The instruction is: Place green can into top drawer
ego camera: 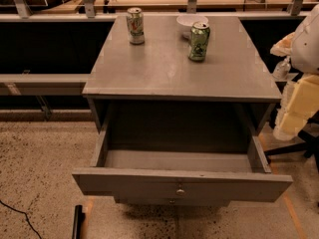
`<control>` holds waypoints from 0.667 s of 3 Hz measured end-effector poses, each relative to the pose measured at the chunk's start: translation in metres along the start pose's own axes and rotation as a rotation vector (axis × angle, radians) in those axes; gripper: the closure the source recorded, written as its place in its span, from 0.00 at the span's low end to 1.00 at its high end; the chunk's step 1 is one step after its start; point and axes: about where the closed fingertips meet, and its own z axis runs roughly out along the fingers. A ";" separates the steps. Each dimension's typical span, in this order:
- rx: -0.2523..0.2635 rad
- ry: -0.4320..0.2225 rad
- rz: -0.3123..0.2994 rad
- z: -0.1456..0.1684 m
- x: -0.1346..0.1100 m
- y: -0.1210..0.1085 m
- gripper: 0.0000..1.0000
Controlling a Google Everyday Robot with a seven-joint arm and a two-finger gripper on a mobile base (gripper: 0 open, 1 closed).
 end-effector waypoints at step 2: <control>0.043 -0.064 0.018 0.013 -0.004 -0.027 0.00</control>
Offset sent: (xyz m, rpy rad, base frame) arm 0.1107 -0.0106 -0.0240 0.2014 -0.1724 -0.0441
